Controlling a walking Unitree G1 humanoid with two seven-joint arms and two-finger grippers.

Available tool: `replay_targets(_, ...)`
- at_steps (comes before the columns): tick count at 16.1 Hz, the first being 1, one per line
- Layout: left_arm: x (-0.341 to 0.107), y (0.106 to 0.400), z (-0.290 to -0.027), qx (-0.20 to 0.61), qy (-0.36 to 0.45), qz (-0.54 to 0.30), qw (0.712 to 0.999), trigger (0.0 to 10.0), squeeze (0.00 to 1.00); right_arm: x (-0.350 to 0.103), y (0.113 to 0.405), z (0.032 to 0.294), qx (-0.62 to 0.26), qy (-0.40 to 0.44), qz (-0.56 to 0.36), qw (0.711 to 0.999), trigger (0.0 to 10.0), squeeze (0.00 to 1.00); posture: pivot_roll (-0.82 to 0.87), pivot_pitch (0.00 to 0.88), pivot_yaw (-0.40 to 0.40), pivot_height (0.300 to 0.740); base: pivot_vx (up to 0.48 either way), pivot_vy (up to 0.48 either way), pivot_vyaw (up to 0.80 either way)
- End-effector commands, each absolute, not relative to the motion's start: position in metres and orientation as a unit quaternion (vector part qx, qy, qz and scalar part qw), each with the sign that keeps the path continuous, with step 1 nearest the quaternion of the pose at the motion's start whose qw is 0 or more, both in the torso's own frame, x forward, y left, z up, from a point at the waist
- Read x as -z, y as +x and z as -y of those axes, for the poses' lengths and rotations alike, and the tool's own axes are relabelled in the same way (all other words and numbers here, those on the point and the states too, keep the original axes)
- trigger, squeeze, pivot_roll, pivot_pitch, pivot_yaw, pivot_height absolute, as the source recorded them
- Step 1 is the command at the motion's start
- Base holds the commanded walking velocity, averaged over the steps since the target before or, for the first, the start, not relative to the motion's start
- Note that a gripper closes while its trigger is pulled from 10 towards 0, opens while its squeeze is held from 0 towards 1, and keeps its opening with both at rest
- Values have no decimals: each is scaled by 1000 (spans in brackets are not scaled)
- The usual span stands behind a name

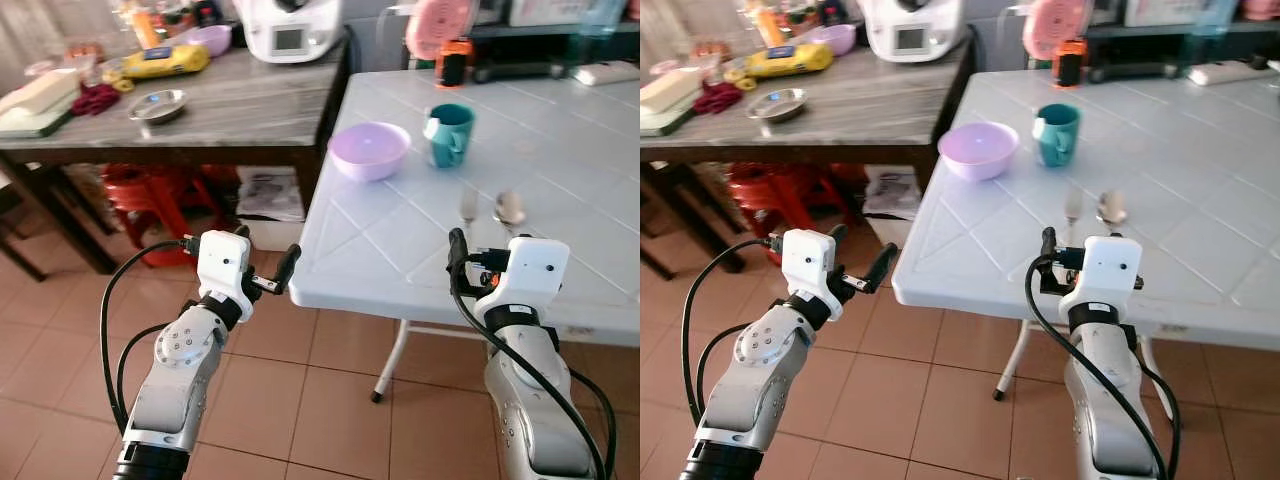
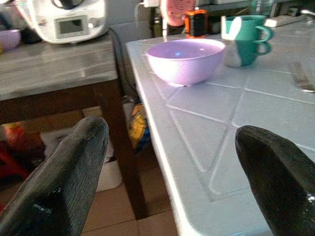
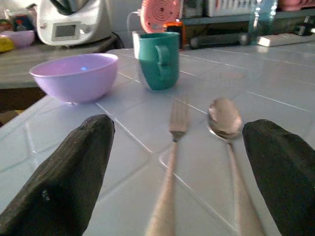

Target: Setting the table

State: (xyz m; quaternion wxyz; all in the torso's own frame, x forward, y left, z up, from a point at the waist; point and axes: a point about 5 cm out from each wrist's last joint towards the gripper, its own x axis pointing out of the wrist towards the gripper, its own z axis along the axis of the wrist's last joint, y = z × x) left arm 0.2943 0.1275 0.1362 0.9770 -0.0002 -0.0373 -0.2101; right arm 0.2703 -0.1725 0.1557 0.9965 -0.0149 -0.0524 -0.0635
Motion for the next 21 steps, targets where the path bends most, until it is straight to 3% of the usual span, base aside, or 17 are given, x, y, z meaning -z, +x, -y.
replay_targets(1,-136,293,-132,210,3,35,977,10000,0,-157,271,167,54,-12,56,997,10000,0,-160,79,131,740,0,0,0)
replay_targets(6,-139,291,-129,229,-8,40,973,10000,0,-157,270,167,54,-14,56,997,10000,0,-159,82,134,740,99,0,0)
replay_targets(21,-136,287,-129,237,-6,29,971,10000,0,-154,267,167,58,-13,50,997,10000,0,-161,97,136,740,308,0,0)
